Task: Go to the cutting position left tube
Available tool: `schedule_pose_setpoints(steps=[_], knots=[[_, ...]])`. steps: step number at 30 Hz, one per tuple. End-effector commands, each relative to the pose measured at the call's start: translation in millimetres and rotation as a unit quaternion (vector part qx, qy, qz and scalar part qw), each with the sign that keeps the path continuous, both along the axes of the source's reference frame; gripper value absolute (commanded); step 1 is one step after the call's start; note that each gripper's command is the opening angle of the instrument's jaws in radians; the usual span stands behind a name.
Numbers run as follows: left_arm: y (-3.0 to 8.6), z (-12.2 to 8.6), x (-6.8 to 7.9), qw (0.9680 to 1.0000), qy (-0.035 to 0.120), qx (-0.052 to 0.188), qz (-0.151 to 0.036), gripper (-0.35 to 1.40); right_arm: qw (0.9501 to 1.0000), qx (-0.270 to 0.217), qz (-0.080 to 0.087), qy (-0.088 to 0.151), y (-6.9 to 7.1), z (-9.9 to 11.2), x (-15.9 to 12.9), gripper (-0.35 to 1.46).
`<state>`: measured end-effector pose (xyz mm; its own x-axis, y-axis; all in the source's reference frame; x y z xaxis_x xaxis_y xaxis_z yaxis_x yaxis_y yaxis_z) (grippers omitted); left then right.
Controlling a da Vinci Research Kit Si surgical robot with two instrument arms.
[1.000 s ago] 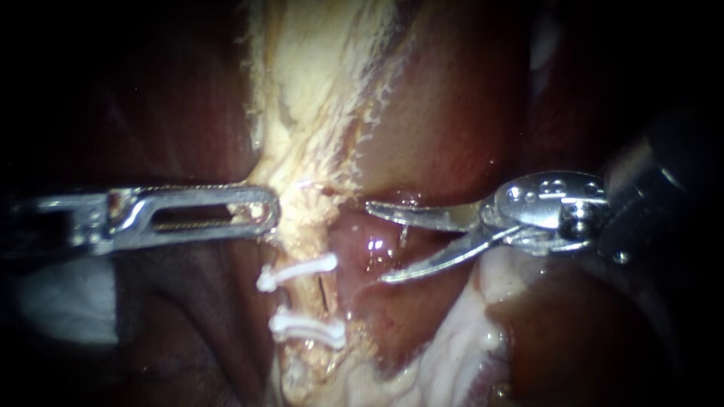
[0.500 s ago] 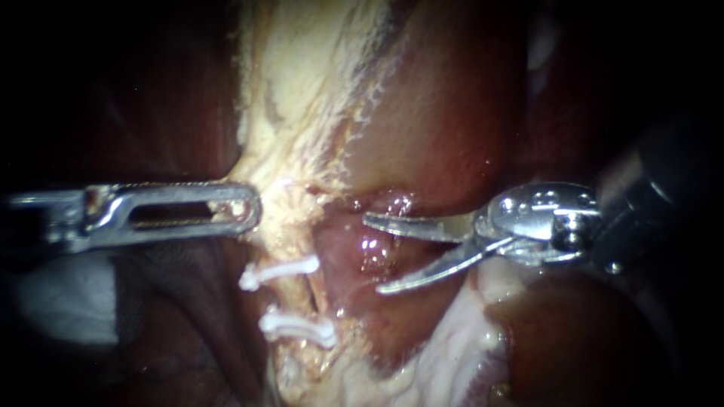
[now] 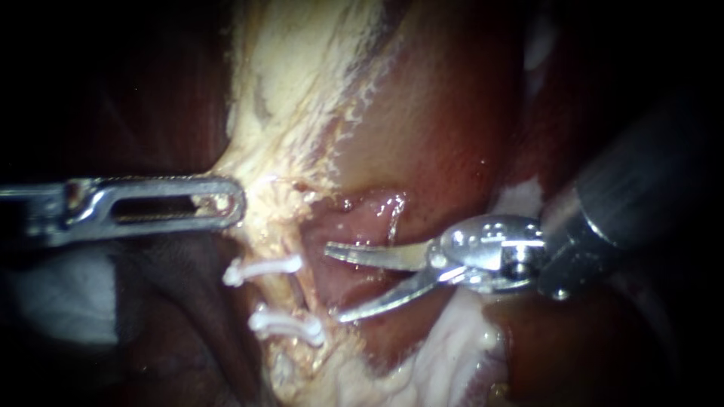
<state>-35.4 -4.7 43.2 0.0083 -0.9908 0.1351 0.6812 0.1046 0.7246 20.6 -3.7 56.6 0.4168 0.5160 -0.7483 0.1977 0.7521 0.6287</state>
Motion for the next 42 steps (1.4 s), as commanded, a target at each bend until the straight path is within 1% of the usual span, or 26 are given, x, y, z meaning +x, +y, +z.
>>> schedule_pose_setpoints(steps=[1, 7, 11, 20, 28, 35, 42], knots=[[0.0, -0.1, 0.0, 1.0, 0.0, 0.0, 0.0, -0.23, 1.0, 0.002, -0.004, -0.002, -0.3, 0.5, 0.3, 1.35], [-0.1, -0.6, 0.0, 1.0, -0.002, -0.001, -0.003, -0.23, 0.9998, 0.013, -0.013, -0.008, -1.5, 2.4, 1.8, 1.35], [0.0, -0.9, 0.1, 1.0, -0.003, -0.001, -0.003, -0.23, 0.9996, 0.016, -0.017, -0.012, -2.1, 3.3, 2.4, 1.35], [0.1, -1.3, 0.2, 1.0, -0.004, -0.002, -0.006, -0.23, 0.9993, 0.025, -0.023, -0.015, -3.1, 5.0, 3.7, 1.35], [0.0, -1.7, 0.1, 1.0, -0.005, -0.002, -0.008, -0.23, 0.9992, 0.027, -0.025, -0.014, -3.4, 5.5, 5.1, 1.35], [-0.2, -1.9, -0.1, 1.0, -0.004, -0.002, -0.009, -0.23, 0.999, 0.031, -0.031, -0.01, -3.6, 5.7, 6.4, 1.35], [-0.2, -2.0, -0.1, 1.0, -0.004, -0.002, -0.009, -0.23, 0.9981, 0.035, -0.05, 0.001, -4.3, 5.7, 7.3, 1.35]])
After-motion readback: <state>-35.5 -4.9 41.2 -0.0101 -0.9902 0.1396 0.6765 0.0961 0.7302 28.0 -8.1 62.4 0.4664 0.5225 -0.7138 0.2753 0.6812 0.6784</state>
